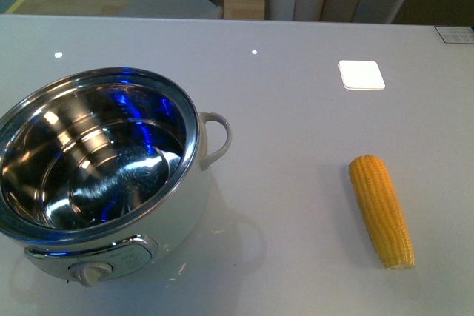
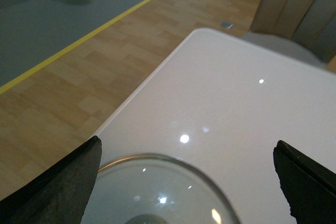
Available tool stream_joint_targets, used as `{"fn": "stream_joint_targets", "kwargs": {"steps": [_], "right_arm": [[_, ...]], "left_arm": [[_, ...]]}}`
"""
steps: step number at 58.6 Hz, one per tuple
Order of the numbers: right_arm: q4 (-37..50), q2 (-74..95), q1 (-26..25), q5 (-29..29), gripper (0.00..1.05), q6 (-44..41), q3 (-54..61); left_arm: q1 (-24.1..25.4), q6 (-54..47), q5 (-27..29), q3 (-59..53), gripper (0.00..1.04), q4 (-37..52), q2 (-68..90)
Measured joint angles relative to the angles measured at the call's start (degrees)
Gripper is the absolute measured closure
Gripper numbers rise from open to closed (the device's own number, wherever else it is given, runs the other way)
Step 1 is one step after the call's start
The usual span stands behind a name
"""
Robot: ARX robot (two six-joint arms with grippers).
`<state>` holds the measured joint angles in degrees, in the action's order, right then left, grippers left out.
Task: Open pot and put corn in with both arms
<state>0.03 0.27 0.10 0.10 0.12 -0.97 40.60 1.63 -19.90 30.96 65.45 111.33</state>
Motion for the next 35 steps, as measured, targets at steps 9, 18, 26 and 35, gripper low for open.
{"fn": "stream_joint_targets", "kwargs": {"steps": [9,18,26,35], "right_arm": [[0.0,0.0,0.0,0.0,0.09,0.0,0.0],[0.0,0.0,0.0,0.0,0.09,0.0,0.0],[0.0,0.0,0.0,-0.1,0.09,0.0,0.0],[0.0,0.0,0.0,-0.1,0.09,0.0,0.0]], "left_arm": [[-0.1,5.6,-2.6,-5.5,0.07,-6.1,-18.4],[-0.2,7.7,-2.6,-6.0,0.07,-6.3,-23.5],[-0.1,6.7,-6.9,-6.8,0.11,-4.4,-22.5],[-4.5,0.9,-14.7,-14.6,0.38,0.9,-27.6]]}}
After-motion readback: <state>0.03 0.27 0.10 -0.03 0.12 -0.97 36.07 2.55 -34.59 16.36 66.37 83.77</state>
